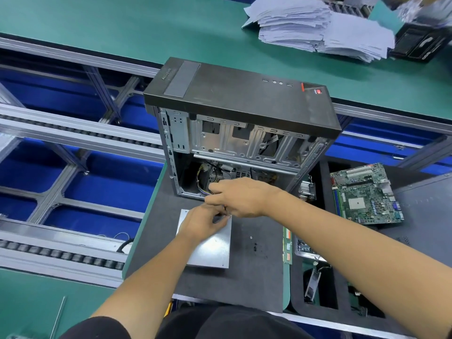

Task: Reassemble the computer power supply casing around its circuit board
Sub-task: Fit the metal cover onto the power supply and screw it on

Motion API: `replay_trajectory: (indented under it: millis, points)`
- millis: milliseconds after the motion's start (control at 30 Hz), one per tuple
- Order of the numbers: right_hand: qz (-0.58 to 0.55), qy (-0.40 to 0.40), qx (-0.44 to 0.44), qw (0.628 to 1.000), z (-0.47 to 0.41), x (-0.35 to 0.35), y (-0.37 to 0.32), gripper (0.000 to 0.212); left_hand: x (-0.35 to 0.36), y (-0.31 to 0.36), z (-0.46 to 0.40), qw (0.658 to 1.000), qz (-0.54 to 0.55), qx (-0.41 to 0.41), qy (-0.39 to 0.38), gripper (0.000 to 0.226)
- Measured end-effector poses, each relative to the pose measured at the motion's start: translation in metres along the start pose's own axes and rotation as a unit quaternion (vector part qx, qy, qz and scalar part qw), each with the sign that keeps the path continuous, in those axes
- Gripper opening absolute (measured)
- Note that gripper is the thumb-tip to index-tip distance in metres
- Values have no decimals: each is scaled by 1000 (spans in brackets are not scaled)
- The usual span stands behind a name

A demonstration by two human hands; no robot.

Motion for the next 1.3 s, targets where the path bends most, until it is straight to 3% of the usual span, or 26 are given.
replay_trajectory:
  millis: [100, 200, 267, 433, 700, 933, 1133, 1300]
  points:
    - [48, 16, 45, 998, -3, 1, 8, 13, -2, -2, 1, 1000, 3, -10, 15, 18]
    - [49, 17, 84, 995, -3, 4, 15, 21, -2, 1, 2, 1000, 5, -5, 8, 17]
    - [18, 33, 61, 997, -1, 1, 13, 30, -3, 2, 2, 1000, 9, -2, 6, 17]
    - [-19, 21, 1, 1000, -1, 2, 5, 19, -7, 5, 3, 1000, 15, 7, 11, 16]
    - [35, 23, 88, 995, -3, 0, 15, 10, -3, 1, 3, 1000, 11, -14, -4, 19]
    - [-67, 4, 34, 997, -2, -3, 12, 20, -7, 6, 2, 1000, 13, 6, 8, 23]
    - [26, 3, 84, 996, 0, 0, 25, 12, -3, 2, 3, 1000, 23, -4, 6, 26]
    - [-17, 12, 60, 998, -1, -1, 23, 28, -3, 3, 3, 1000, 16, -4, 12, 27]
Point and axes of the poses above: each hand's wrist, its own z-axis away from the middle knuckle, its own x-axis out of the palm, y = z × x, the point moved 9 cm from there along -z, towards the middle knuckle, and after that the axes turned 5 degrees about -y, right-handed, at the moved point
